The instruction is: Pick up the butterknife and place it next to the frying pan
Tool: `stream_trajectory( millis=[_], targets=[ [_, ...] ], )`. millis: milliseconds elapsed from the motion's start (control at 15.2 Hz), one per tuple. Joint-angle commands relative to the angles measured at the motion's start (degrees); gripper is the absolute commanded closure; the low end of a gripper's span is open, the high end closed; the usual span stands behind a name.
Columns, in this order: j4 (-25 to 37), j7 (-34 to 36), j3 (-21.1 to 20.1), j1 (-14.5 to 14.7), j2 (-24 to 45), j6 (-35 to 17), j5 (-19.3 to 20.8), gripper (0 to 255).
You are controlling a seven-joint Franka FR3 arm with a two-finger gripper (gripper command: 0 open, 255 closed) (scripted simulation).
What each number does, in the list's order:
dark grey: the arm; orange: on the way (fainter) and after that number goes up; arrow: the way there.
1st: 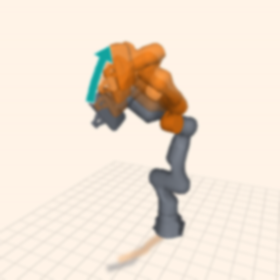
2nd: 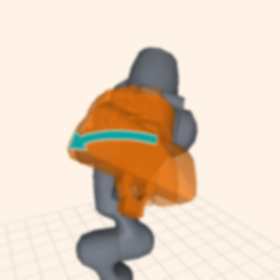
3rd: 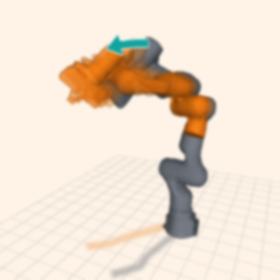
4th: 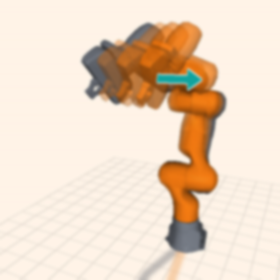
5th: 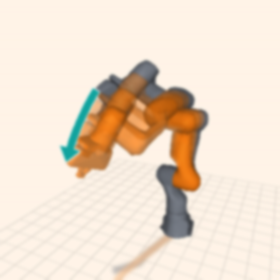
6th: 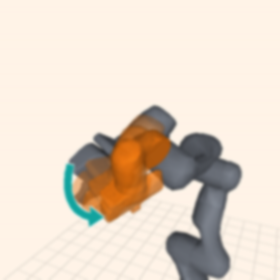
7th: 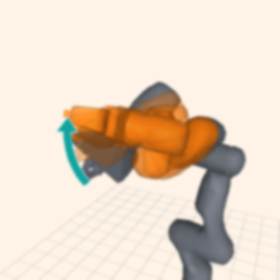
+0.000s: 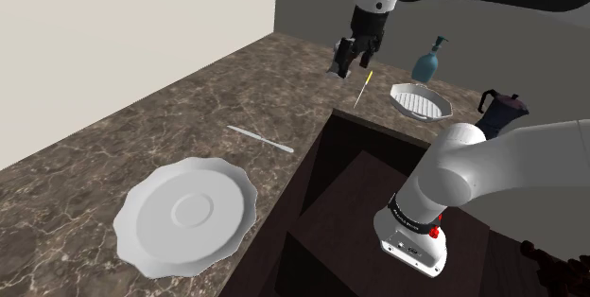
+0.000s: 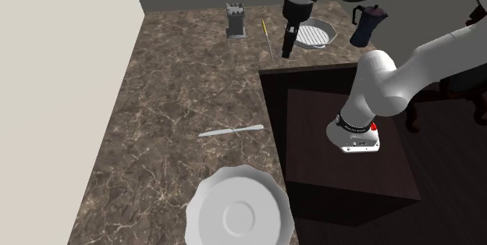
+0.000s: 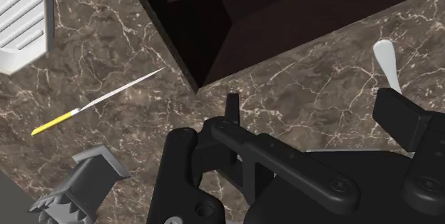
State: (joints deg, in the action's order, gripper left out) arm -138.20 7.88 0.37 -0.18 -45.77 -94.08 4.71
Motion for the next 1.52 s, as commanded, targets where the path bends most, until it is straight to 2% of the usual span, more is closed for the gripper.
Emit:
stream_trajectory(
  millis=[0,726,1452],
  targets=[
    [0.00,0.00,0.00,0.00,0.00,0.00,0.00,0],
    [-3.90,-2.56,-3.33,5.81,15.17,-20.59,-2.48,0],
    [-0.15,-4.76,-7.64,10.46,35.01,-38.25,-2.76,0]
  ],
)
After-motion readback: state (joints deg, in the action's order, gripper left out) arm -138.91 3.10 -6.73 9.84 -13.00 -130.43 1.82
